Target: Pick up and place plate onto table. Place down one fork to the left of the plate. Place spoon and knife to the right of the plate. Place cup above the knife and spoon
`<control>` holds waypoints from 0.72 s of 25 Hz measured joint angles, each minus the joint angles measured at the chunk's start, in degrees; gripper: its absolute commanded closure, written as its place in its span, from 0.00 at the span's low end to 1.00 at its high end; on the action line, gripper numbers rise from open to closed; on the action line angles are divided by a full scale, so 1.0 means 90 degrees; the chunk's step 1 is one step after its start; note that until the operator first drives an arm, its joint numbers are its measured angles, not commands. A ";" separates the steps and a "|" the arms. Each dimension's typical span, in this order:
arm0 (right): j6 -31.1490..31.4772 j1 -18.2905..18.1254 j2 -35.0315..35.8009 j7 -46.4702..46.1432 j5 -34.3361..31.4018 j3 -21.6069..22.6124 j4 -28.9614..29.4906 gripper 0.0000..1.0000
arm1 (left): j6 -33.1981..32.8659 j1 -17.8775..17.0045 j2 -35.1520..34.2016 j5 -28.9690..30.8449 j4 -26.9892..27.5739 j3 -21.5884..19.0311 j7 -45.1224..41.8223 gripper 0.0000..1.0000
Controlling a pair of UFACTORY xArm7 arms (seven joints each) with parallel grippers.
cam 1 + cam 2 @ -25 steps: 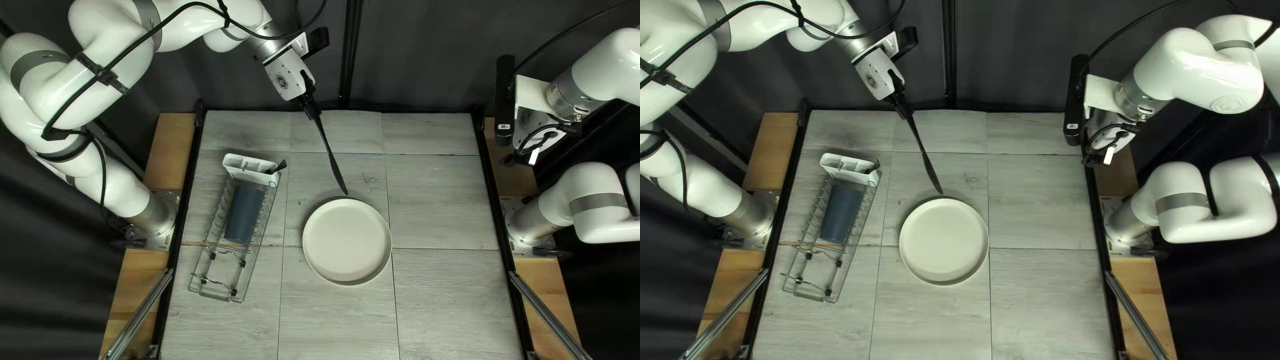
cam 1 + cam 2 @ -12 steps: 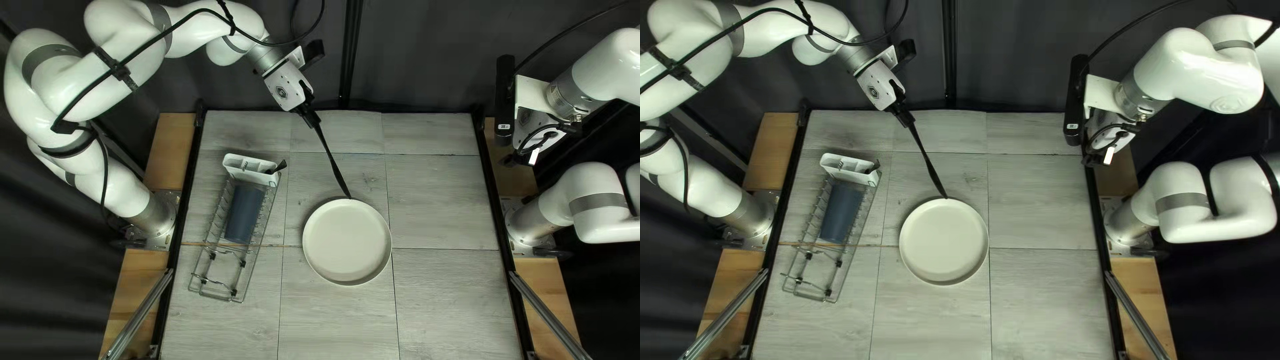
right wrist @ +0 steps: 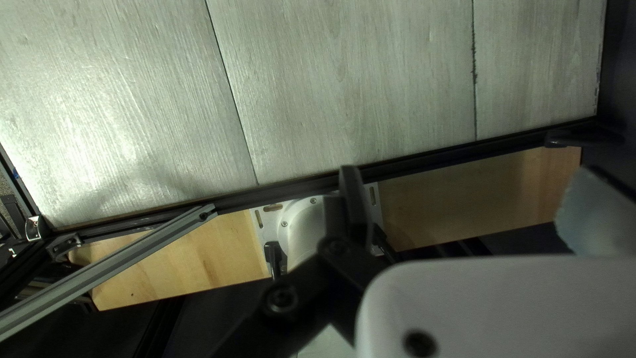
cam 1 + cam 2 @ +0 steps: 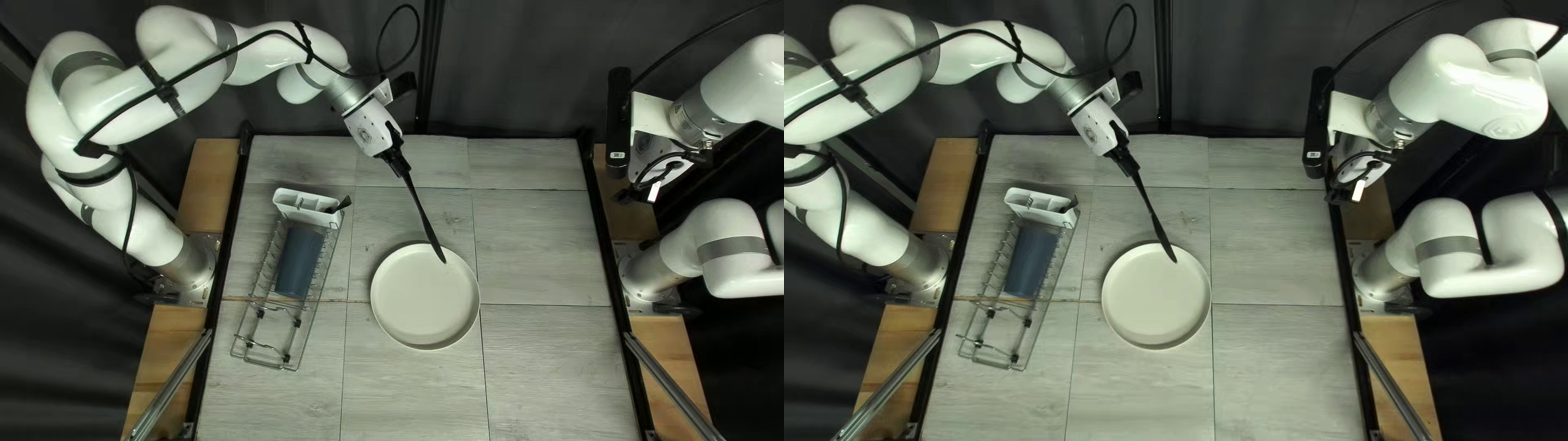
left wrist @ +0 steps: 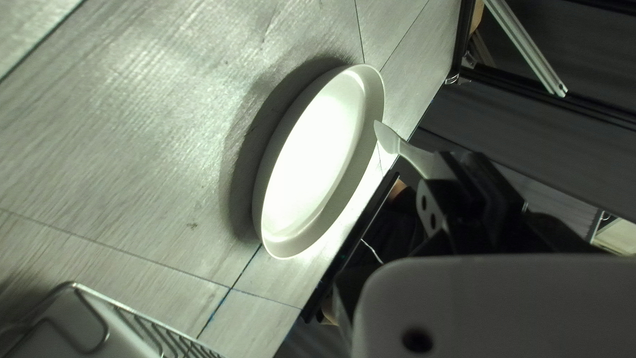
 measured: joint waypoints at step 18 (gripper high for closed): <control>0.0000 0.0000 0.0000 0.0000 0.0000 0.0000 0.0000 0.00 | -0.0271 -0.0449 -0.0755 0.0064 0.0213 -0.0468 0.0527 1.00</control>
